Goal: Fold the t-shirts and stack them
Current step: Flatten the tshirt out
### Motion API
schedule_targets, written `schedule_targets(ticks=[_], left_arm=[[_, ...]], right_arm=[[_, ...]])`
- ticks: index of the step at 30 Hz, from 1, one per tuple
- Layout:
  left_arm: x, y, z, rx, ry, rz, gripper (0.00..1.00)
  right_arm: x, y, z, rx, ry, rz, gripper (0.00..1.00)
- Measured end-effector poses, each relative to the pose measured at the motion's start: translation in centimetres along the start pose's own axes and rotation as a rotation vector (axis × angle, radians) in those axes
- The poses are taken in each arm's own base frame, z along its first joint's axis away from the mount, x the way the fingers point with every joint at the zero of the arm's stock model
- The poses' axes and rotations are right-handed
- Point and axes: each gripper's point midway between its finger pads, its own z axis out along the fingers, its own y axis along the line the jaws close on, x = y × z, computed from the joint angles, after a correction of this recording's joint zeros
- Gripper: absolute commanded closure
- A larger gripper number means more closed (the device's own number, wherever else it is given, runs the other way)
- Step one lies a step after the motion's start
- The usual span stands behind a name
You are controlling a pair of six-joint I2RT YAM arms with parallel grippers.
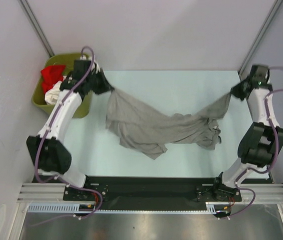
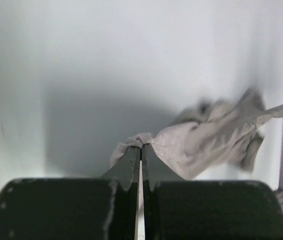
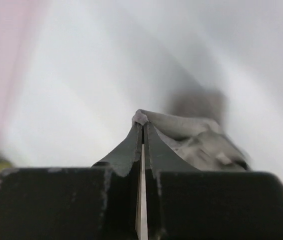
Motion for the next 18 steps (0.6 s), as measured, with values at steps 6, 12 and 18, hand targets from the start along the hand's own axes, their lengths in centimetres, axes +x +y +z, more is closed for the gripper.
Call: schedule_targets(ticks=[6, 12, 18], left_arm=[[-14.5, -5.8, 1.9, 0.146, -0.270, 0.077, 1.00], [-25.4, -9.4, -2.3, 0.385, -0.560, 0.069, 0.99], [-29.9, -10.4, -9.3, 0.593, -0.705, 0.016, 1.00]], right_arm=[[-13.9, 14.6, -6.4, -0.352, -0.348, 0.001, 1.00], [-25.2, 21.4, -21.2, -0.681, -0.715, 0.054, 1.00], [-29.1, 18.7, -32.3, -0.836, -0.906, 0.139, 1.00]])
